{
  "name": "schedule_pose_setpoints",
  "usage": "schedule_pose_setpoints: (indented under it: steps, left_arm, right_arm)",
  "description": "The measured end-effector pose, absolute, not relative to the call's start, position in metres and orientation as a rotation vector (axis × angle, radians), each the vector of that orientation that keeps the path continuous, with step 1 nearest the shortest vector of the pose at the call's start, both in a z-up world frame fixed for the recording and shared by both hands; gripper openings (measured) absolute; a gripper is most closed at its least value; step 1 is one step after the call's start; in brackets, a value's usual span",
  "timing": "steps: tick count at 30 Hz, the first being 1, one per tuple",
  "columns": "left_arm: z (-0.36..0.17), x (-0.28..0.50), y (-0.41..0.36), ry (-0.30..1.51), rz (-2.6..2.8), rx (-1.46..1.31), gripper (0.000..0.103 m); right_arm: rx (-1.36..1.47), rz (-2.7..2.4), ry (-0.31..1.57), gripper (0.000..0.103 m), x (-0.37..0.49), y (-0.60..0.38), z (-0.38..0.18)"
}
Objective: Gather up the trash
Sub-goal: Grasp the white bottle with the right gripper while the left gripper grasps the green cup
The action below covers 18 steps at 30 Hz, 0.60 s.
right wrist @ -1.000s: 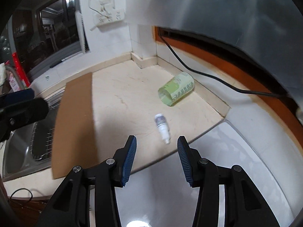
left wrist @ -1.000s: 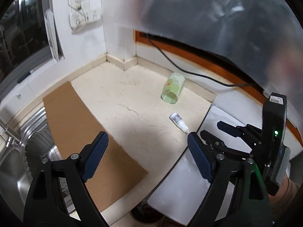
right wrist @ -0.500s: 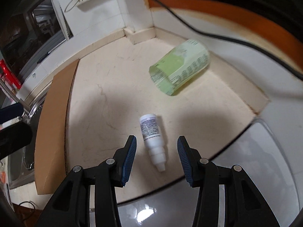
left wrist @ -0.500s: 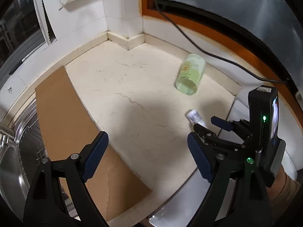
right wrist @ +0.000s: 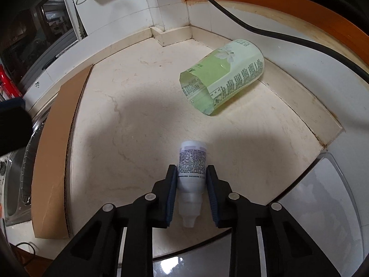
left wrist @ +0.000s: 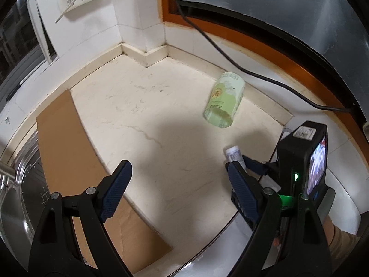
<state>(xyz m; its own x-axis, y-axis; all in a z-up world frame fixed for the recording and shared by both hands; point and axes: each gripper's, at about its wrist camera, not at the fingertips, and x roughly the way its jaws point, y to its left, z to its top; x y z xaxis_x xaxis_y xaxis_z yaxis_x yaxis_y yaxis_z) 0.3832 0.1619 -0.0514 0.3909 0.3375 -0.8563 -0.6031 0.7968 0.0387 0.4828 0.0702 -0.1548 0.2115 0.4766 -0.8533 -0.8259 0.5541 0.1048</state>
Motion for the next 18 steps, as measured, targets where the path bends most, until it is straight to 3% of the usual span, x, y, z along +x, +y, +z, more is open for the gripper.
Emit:
schedule_pose_setpoints:
  steps: [18]
  left_arm:
    - [-0.056, 0.467, 0.154, 0.971, 0.502, -0.298, 0.083]
  right_arm:
    - [-0.291, 0.758, 0.875, 0.024, 0.531, 0.008, -0.102]
